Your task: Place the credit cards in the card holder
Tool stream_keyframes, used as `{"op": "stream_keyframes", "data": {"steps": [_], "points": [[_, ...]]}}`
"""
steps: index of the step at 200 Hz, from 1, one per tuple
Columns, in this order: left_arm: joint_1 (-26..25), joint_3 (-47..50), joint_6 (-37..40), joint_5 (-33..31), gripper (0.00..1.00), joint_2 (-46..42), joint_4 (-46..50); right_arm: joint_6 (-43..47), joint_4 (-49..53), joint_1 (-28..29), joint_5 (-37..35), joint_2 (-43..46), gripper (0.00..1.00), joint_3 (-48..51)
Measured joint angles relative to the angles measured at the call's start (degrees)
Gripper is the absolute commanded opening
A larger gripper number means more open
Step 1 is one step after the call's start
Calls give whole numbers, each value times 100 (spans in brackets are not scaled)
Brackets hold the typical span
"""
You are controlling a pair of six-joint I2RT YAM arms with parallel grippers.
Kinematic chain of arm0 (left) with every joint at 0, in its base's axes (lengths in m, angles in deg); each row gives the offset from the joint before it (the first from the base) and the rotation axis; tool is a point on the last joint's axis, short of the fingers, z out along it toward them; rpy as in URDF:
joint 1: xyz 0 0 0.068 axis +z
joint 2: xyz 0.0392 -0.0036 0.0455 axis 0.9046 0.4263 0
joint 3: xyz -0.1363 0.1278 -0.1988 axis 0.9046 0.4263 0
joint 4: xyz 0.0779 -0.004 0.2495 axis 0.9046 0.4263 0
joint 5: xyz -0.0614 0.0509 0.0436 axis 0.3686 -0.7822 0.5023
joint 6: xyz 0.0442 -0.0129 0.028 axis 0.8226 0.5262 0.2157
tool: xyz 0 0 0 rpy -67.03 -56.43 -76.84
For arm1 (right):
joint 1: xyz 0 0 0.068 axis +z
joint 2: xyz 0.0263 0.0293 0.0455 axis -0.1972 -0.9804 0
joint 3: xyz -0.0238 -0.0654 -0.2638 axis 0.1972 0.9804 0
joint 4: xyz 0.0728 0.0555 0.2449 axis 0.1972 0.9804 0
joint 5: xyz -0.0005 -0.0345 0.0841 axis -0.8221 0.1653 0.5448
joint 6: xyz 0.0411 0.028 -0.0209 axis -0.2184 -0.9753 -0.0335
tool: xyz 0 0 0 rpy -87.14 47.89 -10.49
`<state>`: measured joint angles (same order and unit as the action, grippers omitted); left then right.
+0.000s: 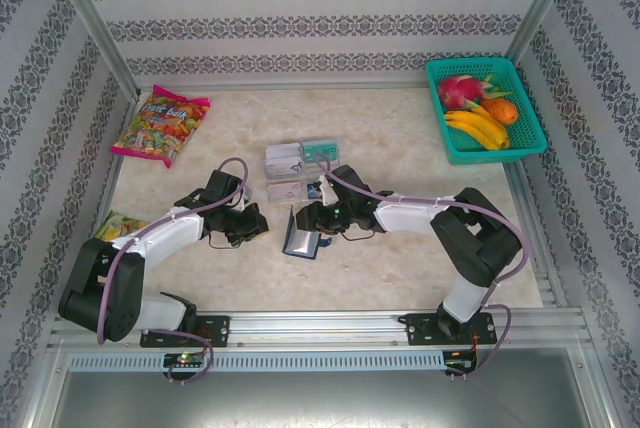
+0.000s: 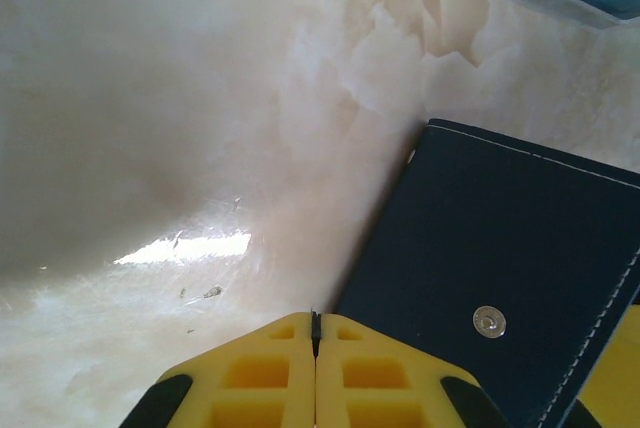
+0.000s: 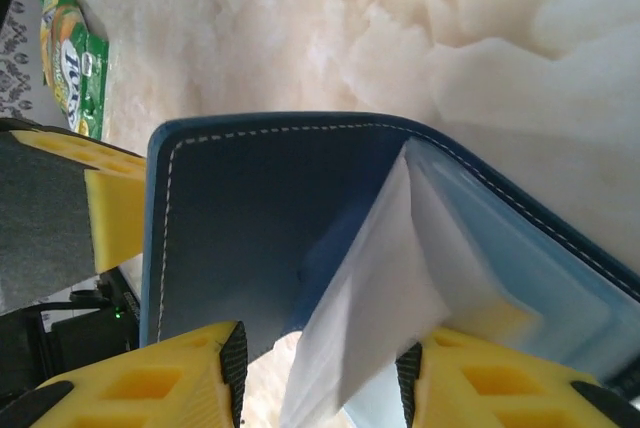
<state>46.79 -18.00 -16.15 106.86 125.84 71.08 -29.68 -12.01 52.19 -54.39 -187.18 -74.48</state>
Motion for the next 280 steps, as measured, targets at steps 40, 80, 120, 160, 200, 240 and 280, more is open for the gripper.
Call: {"op": "stream_keyframes", "data": {"steps": [40,80,120,160,200,240,280], "points": [[0,2,0,26,11,15,-37,-2,-26,11,9,-131,46,-22],[0,81,-79,280,27,195,-332,-26,-20,122,28,-131,46,-348],[0,83,-28,313,58,35,-304,-46,-131,264,87,-337,47,-846],[44,170,7,-9,67,-678,74,-68,-210,286,151,-619,47,-944],[48,481,-42,-28,69,-1263,4,-157,-240,295,153,-811,47,-944],[48,706,-81,151,71,-1432,-186,-199,-256,295,153,-811,47,-1005],[35,793,-55,553,72,-1375,-651,-286,-332,297,155,-876,47,-1167]]}}
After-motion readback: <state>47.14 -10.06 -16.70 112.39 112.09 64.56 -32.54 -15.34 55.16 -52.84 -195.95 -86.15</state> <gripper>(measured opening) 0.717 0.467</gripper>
